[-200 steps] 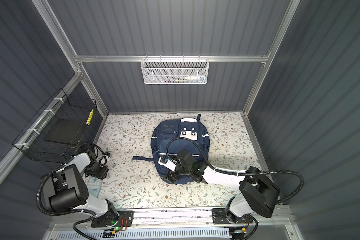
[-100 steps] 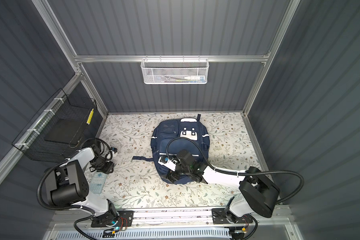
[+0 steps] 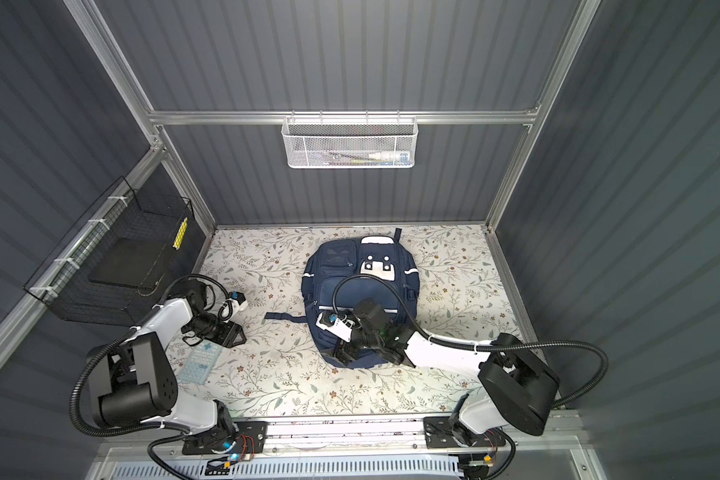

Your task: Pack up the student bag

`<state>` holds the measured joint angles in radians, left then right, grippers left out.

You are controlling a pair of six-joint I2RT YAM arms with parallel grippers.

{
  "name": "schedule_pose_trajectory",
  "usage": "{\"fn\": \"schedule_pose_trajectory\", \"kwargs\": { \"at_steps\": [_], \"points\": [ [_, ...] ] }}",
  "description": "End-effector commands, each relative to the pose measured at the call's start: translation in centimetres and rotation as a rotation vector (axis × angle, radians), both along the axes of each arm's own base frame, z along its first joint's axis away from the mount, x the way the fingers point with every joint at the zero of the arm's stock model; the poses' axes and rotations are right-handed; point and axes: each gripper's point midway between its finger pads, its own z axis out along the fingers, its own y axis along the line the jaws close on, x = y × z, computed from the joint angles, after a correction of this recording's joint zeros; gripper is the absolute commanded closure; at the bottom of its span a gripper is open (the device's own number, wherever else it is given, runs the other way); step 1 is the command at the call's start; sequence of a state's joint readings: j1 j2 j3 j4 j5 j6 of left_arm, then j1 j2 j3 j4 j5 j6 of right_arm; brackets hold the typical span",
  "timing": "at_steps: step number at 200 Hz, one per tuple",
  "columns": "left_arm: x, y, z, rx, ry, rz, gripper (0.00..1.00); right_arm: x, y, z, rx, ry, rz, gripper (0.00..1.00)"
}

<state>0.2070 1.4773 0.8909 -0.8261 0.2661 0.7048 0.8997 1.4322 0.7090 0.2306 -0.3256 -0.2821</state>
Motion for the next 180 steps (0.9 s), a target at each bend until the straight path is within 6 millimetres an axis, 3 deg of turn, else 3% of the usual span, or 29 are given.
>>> {"fn": "schedule_pose_trajectory", "kwargs": {
  "at_steps": [1, 17, 30, 45, 67, 90, 125, 157, 180],
  "points": [
    [0.2, -2.5, 2.5, -0.065, -0.054, -0.038, 0.41, 0.2, 0.4, 0.4, 0.006, 0.005, -0.003, 0.09],
    [1.8, 0.8, 4.0, 0.086, -0.106, 0.062, 0.34, 0.2, 0.4, 0.4, 0.007, 0.005, -0.005, 0.09],
    [2.5, 3.7, 5.2, 0.109, -0.15, 0.154, 0.24, 0.2, 0.4, 0.5, 0.01, 0.001, -0.003, 0.09],
    [1.3, 6.1, 3.9, 0.205, -0.071, 0.15, 0.13, 0.2, 0.3, 0.7, 0.015, -0.002, -0.004, 0.09],
    [1.0, 7.4, 2.6, 0.269, -0.013, 0.116, 0.01, 0.1, 0.2, 0.7, 0.012, -0.006, -0.004, 0.09],
    [1.4, 9.8, 1.7, 0.39, -0.04, 0.139, 0.0, 0.2, 0.1, 0.3, -0.001, -0.01, -0.008, 0.09],
    [0.7, 11.8, 0.3, 0.422, 0.003, 0.121, 0.0, 0.3, 0.1, -0.1, -0.011, -0.016, -0.006, 0.09],
    [1.2, 11.1, -0.8, 0.38, -0.013, 0.096, 0.0, 0.5, 0.1, -0.6, -0.028, -0.013, -0.008, 0.09],
    [-0.3, 9.9, -2.3, 0.327, 0.033, 0.061, 0.0, 0.6, 0.1, -1.1, -0.042, -0.013, -0.009, 0.09]
  ]
}}
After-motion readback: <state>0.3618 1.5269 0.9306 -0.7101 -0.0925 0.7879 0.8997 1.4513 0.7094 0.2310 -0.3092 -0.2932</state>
